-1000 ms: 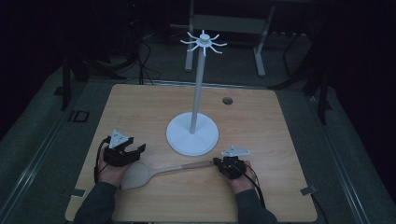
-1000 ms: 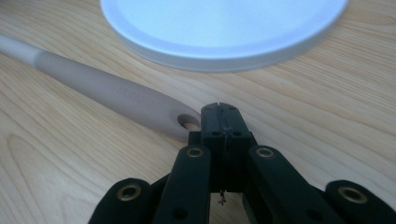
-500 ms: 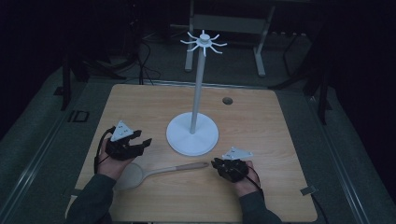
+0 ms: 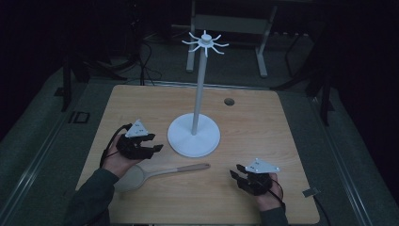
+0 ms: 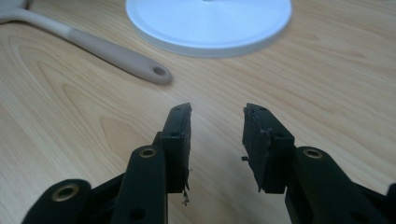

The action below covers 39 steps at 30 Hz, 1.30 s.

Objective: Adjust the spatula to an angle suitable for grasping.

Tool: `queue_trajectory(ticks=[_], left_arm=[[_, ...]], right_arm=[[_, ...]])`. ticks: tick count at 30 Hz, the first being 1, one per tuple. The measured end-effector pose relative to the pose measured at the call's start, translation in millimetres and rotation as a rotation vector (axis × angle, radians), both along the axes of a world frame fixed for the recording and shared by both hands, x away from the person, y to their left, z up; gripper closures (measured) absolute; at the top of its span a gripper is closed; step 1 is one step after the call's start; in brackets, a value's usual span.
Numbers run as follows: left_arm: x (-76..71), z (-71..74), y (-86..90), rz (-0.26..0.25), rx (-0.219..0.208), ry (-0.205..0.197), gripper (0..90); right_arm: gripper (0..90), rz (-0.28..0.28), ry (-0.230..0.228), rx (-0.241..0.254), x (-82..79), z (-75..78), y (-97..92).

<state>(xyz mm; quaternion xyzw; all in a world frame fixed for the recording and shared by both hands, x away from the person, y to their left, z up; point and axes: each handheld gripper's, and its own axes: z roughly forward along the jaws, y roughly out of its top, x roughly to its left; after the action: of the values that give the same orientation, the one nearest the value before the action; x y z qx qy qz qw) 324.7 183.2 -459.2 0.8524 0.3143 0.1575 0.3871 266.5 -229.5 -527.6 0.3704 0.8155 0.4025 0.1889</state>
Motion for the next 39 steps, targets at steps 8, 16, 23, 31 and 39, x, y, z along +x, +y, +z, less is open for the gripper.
queue_trajectory(ticks=[8, 16, 23, 31, 39], left_arm=[[5.3, 2.1, -16.0, -0.071, 0.085, 0.032, 47.7], [9.2, 4.4, -37.0, -0.135, 0.162, 0.051, 47.8], [14.9, 0.2, -58.6, -0.189, 0.276, 0.096, 48.3], [16.3, -9.8, -75.8, -0.239, 0.34, 0.135, 48.8], [17.9, -23.7, -90.6, -0.271, 0.411, 0.18, 51.8]], right_arm=[[57.6, -0.066, -0.012, 0.033, -4.5, 2.2, -16.6], [51.8, -0.108, -0.019, 0.047, -5.2, -1.6, -24.9], [51.2, -0.134, -0.009, 0.113, -3.8, -4.1, -34.2], [50.6, -0.178, -0.049, 0.149, -3.4, -5.7, -48.2], [49.7, -0.201, -0.09, 0.17, -5.1, -3.9, -54.2]])
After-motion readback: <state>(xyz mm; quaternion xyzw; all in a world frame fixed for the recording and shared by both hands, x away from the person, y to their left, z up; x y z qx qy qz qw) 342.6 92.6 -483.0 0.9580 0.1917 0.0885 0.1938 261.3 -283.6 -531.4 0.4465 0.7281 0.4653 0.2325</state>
